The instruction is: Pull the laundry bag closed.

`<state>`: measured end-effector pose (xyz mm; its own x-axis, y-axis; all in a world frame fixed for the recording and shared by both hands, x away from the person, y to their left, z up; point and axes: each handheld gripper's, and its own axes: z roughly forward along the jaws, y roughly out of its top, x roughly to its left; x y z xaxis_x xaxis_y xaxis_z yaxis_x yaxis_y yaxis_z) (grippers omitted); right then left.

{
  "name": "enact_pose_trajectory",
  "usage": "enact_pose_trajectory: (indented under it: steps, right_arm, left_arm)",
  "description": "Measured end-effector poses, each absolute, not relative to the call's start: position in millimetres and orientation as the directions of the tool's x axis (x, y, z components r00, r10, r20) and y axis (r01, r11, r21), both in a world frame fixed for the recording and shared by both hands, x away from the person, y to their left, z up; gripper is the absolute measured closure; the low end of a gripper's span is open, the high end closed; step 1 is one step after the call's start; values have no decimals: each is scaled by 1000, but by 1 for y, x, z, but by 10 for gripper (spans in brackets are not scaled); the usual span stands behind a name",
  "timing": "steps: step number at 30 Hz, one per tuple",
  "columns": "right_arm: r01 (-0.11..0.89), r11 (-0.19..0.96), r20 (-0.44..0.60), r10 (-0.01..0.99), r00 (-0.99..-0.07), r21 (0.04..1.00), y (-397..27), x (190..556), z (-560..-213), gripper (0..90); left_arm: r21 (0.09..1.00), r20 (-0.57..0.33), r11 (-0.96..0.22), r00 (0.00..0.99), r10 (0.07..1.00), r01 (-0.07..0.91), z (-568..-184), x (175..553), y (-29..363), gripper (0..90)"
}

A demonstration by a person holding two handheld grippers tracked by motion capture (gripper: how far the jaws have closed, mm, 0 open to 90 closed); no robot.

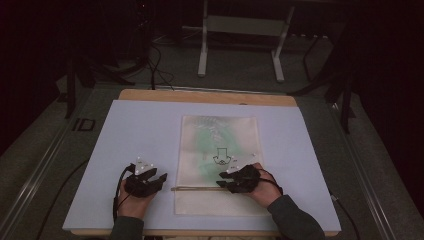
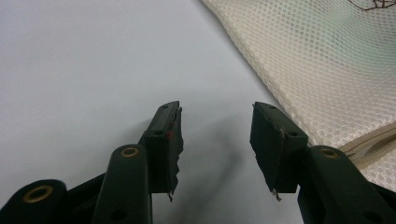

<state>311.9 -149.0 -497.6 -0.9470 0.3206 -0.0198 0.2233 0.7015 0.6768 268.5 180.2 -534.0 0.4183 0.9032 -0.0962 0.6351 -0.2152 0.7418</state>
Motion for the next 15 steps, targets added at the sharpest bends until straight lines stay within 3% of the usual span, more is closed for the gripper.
enact_pose_trajectory:
  steps: [15]
  right_arm:
    - [148, 742, -53, 240, -969, 654, -112, 312, -495, 673]
  left_arm:
    - [742, -92, -218, 419, 903, 634, -533, 269, 182, 522]
